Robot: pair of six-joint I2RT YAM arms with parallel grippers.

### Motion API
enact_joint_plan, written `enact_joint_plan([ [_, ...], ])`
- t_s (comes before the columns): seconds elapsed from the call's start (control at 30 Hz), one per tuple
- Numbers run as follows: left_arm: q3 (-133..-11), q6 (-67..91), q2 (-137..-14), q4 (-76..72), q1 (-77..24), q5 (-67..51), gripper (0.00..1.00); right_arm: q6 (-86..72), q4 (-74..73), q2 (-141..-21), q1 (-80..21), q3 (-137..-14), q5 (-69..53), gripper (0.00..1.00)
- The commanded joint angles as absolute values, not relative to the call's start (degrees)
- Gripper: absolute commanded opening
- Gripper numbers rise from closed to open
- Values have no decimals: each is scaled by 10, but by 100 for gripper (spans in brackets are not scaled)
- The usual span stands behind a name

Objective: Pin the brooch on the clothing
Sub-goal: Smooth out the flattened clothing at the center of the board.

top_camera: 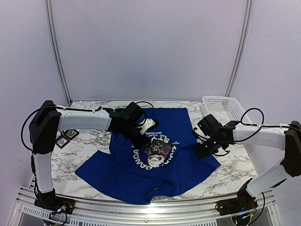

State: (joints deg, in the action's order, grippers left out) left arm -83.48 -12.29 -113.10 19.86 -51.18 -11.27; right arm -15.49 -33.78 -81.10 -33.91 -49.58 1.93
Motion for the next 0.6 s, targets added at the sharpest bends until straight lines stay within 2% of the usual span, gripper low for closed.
enact_joint_plan([
  [0.0, -860, -21, -1184, 167, -464, 73, 53, -232, -360, -765, -334, -433, 64, 0],
  [0.33, -863, 29, -1273, 165, -382, 197, 53, -324, -380, -772, -334, -379, 48, 0],
  [0.57, -877, 33, -1294, 165, -335, 211, 54, -343, -379, -798, -334, -358, 22, 0],
])
